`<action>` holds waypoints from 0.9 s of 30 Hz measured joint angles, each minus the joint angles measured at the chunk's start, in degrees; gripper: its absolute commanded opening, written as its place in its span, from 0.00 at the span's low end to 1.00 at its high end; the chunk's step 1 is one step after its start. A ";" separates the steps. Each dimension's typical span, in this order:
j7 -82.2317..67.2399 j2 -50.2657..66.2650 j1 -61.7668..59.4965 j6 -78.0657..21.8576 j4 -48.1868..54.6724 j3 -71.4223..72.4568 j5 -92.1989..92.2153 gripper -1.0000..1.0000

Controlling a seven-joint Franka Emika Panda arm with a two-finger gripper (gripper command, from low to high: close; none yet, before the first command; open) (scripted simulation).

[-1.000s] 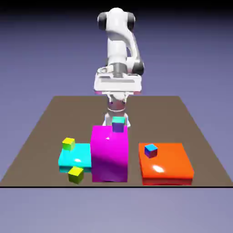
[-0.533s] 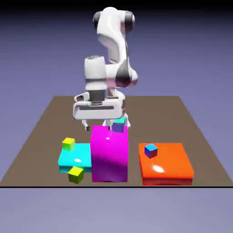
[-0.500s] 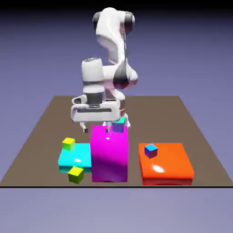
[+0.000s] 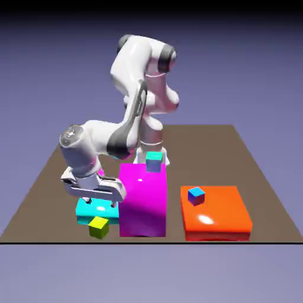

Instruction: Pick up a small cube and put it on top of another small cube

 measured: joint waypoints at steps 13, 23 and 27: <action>-3.42 24.35 1.65 -24.48 22.01 -10.58 7.38 0.50; -3.83 24.68 2.24 -22.25 19.78 -10.27 8.01 0.00; 0.20 21.79 4.20 -21.09 18.72 -13.30 0.59 0.00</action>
